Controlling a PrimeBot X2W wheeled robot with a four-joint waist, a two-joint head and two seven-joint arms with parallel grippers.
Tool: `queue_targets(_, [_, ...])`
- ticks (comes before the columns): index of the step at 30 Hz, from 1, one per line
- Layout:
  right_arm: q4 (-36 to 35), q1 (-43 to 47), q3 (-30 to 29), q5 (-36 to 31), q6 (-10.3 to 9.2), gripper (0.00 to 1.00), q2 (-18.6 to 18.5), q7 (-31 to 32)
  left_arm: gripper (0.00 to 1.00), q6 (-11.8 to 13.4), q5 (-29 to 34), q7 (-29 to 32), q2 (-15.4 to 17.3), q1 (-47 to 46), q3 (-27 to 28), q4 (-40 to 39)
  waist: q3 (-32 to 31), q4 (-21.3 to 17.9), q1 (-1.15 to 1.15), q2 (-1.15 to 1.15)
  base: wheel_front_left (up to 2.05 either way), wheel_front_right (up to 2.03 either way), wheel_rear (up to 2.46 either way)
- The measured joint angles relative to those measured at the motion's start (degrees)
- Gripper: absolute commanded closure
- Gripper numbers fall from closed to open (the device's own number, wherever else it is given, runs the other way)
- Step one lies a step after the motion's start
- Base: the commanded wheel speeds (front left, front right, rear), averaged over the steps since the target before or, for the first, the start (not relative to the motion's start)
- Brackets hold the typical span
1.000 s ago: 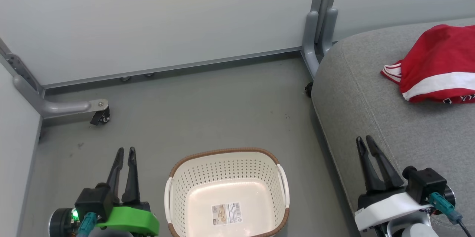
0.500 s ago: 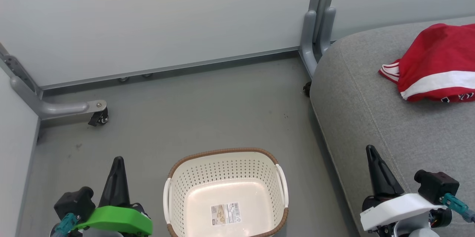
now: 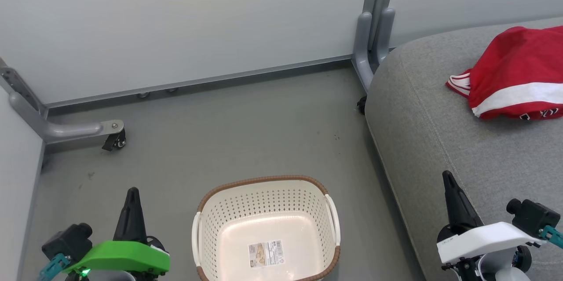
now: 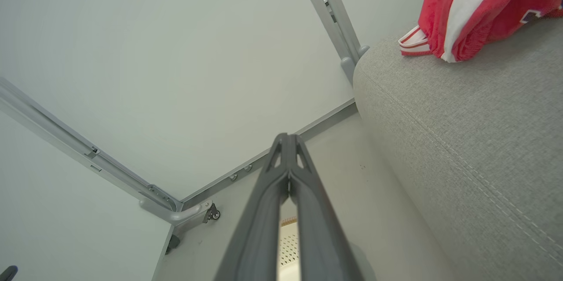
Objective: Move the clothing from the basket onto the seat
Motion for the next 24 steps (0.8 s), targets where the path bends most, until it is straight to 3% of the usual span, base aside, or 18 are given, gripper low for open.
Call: queue_targets(24, [1.5, -1.6, -1.6, 18.0, 0.00, 1.00, -0.4, 4.3, 1.00, -1.4, -18.3, 4.9, 0.0, -1.5, 2.3, 0.3, 0.1, -0.8, 0.00, 0.00, 0.00, 0.00, 0.00])
